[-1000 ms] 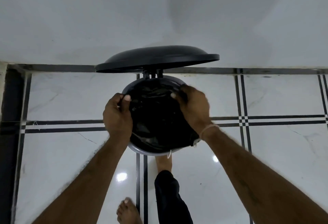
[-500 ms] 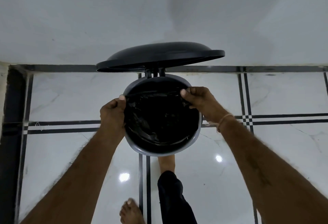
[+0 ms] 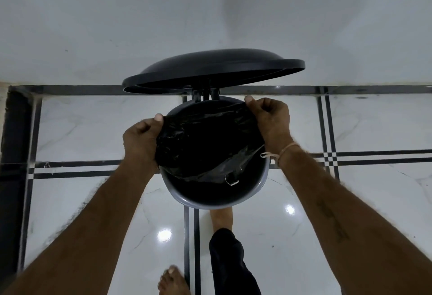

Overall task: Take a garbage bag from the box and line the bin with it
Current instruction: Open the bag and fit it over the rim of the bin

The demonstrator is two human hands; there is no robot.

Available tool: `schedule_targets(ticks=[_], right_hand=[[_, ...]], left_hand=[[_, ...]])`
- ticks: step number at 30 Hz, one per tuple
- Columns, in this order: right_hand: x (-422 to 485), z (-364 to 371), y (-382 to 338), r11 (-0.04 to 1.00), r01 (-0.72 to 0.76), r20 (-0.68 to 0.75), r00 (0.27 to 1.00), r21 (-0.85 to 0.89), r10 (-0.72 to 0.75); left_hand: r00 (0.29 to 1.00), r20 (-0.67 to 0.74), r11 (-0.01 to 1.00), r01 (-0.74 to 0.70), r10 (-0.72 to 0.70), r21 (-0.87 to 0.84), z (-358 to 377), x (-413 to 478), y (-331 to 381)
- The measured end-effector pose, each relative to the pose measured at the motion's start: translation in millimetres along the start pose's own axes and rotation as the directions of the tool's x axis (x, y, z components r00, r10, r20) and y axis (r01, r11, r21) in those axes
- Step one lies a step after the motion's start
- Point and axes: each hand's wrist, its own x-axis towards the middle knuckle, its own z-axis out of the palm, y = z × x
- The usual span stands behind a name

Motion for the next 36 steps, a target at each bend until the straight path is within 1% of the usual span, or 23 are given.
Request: schedule_targets(ticks=[2,3,6,8,11,12,14,16,17,19,20,21,23,26,29,33,36], right_hand=[[10,5,1,0.994,0.018,-0.072,0.997,-0.108,-0.026],[15,8,2,0.989,0.022,-0.093,0.995,-0.149,-0.036],[30,14,0,0.973,0.003,-0.124,0.992,-0.231,-0.033],[41,15,1,0.967,-0.008,-0.119,0.993,-0.254,-0.023],[56,18,9,0.972,-0.067,-0.088,0.995,-0.226,0.049],[59,18,10,0.977,-0.092,-0.060,0.995,-0.191,0.082],[69,17,15,0.977,-0.162,0.025,0.986,-0.137,0.166],[70,10,16,0.958,-0.210,0.135,0.962,-0.193,0.238],[68,7,17,0.953,-0.240,0.174,0.946,-0.187,0.273],[63,-2,21,0.935,-0.349,0.166,0.920,-0.061,0.355],[59,-8,24,0.925,-0.379,0.168,0.912,-0.013,0.375],[55,-13,26,0.917,-0.399,0.176,0.902,-0.005,0.394],[47,-23,30,0.910,-0.415,0.193,0.893,0.009,0.405],[38,-36,36,0.904,-0.417,0.200,0.897,0.091,0.394],[24,-43,33,0.906,-0.414,0.227,0.894,0.089,0.386],[9,-49,32,0.915,-0.392,0.169,0.912,0.095,0.374],[-2,-53,36,0.909,-0.399,0.152,0.912,0.117,0.381]], left_hand=[[0.990,-0.060,0.989,-0.122,0.127,0.082,6,11,0],[0.982,-0.087,0.981,-0.156,0.166,0.116,10,17,2],[0.961,-0.139,0.958,-0.210,0.239,0.196,22,35,5],[0.960,-0.139,0.955,-0.214,0.245,0.204,29,45,5],[0.972,-0.125,0.963,-0.171,0.199,0.207,29,63,5],[0.978,-0.107,0.964,-0.156,0.181,0.214,28,68,4],[0.990,-0.064,0.968,-0.109,0.127,0.228,23,77,2],[0.997,-0.045,0.974,-0.051,0.062,0.220,21,79,2],[0.999,-0.038,0.978,-0.017,0.025,0.209,19,78,1],[0.999,-0.013,0.983,0.050,-0.048,0.175,16,72,0],[0.997,-0.006,0.986,0.077,-0.077,0.151,12,69,-1],[0.995,0.004,0.987,0.103,-0.104,0.124,6,67,-3],[0.984,0.037,0.983,0.170,-0.173,0.065,-5,62,-9],[0.959,0.119,0.966,0.258,-0.256,0.002,-20,51,-24],[0.953,0.181,0.967,0.254,-0.244,-0.035,-32,46,-36],[0.951,0.197,0.969,0.245,-0.237,-0.019,-45,39,-43],[0.943,0.269,0.970,0.226,-0.196,-0.085,-53,27,-49]])
